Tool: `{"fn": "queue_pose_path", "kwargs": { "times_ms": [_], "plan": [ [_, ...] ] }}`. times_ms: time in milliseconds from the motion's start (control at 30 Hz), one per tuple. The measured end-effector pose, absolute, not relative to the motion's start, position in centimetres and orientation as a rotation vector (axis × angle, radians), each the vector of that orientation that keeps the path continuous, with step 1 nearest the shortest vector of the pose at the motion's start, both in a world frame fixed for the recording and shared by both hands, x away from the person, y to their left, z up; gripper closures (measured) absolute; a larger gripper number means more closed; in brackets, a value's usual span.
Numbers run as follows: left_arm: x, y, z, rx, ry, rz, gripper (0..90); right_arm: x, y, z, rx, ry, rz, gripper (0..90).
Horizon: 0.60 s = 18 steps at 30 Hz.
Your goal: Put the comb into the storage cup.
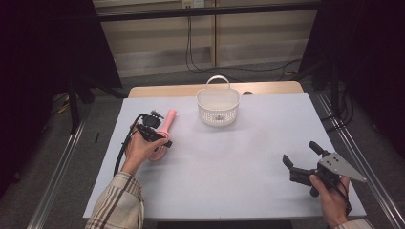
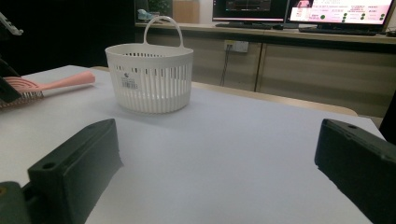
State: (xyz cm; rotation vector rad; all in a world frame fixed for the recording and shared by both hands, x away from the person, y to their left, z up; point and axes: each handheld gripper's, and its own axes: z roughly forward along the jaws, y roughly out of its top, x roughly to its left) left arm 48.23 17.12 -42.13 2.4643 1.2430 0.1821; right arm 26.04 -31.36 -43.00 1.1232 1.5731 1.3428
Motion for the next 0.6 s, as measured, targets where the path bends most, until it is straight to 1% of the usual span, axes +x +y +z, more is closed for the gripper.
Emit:
{"fn": "queue_pose_path", "kwargs": {
  "times_ms": [300, 400, 600],
  "plan": [
    [48.62, 16.74, -42.68, 2.435, 1.281, 0.173, 6.5, 26.06, -31.33, -43.02, 1.126, 1.578, 1.338, 0.0],
    [48.67, 16.66, -42.77, 2.44, 1.288, 0.167, 10.4, 26.09, -31.31, -43.03, 1.129, 1.576, 1.341, 0.0],
    [48.56, 17.25, -42.88, 2.469, 1.31, 0.15, 10.1, 26.06, -31.37, -43.03, 1.125, 1.577, 1.342, 0.0]
  ]
}}
